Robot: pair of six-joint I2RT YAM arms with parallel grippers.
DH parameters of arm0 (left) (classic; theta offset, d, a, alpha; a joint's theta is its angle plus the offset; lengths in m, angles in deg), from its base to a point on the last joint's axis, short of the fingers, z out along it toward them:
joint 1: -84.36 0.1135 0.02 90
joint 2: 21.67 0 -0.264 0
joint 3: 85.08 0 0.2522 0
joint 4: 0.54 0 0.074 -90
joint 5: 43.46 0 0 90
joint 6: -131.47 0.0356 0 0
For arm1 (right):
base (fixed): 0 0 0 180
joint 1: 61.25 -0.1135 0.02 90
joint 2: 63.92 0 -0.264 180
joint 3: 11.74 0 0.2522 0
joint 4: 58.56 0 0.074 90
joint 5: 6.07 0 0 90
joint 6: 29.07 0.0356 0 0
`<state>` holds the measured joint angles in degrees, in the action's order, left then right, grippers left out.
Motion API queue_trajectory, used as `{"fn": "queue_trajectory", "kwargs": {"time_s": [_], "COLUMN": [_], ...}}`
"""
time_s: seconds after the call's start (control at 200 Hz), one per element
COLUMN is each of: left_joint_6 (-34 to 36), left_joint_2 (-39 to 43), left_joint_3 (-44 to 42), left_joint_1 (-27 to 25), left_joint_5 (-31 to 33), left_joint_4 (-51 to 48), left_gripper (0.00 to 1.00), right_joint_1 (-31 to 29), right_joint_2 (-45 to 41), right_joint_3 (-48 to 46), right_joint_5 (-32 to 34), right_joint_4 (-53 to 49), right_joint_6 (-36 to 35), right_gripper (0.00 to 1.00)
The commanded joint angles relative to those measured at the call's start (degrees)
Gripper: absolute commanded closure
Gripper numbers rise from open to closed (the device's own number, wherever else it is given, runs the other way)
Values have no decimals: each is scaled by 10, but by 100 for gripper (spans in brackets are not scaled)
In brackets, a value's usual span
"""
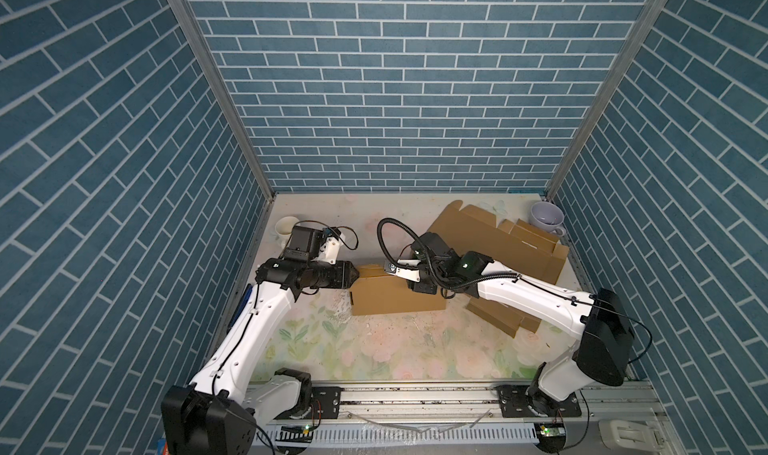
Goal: Fold the paper box
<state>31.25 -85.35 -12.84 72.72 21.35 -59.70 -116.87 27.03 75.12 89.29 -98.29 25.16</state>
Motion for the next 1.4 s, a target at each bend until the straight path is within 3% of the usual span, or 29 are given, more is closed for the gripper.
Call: {"fn": "queue_trajectory", "kwargs": {"time_s": [0.0,0.15,0.305,0.42,0.68,0.785,0.86,0.935,1.095,1.26,1.395], "left_joint_6": [6,-32,-106,-117,-107,-118,-119,-114,-103,-111,-109], "left_joint_2": [6,-3,-33,-59,-12,0,-8,-10,-3,-4,-3], "left_joint_3": [22,40,45,33,-104,-144,-151,-152,-157,-164,-163], "left_joint_1": [21,47,47,47,43,43,44,43,44,43,43], "left_joint_5": [-17,-27,-47,-54,-82,-78,-77,-72,-66,-65,-65], "left_joint_4": [-28,12,101,133,147,175,182,180,172,184,182], "left_gripper": [45,44,44,44,45,47,47,47,47,47,47], "right_joint_1": [-2,-4,-8,-11,-6,-1,6,34,153,256,281], "right_joint_2": [-4,-14,-17,-16,-12,-14,-28,-60,-141,-129,-119], "right_joint_3": [-31,-46,-55,-56,-44,-28,-7,16,24,20,-13], "right_joint_5": [4,11,19,21,-1,-19,-37,-66,-161,-262,-356], "right_joint_4": [-31,-20,-8,-1,-12,-21,-31,-34,-53,-152,-122], "right_joint_6": [19,21,24,35,70,89,111,173,392,564,637], "right_gripper": [51,52,53,52,49,43,33,29,27,35,40]}}
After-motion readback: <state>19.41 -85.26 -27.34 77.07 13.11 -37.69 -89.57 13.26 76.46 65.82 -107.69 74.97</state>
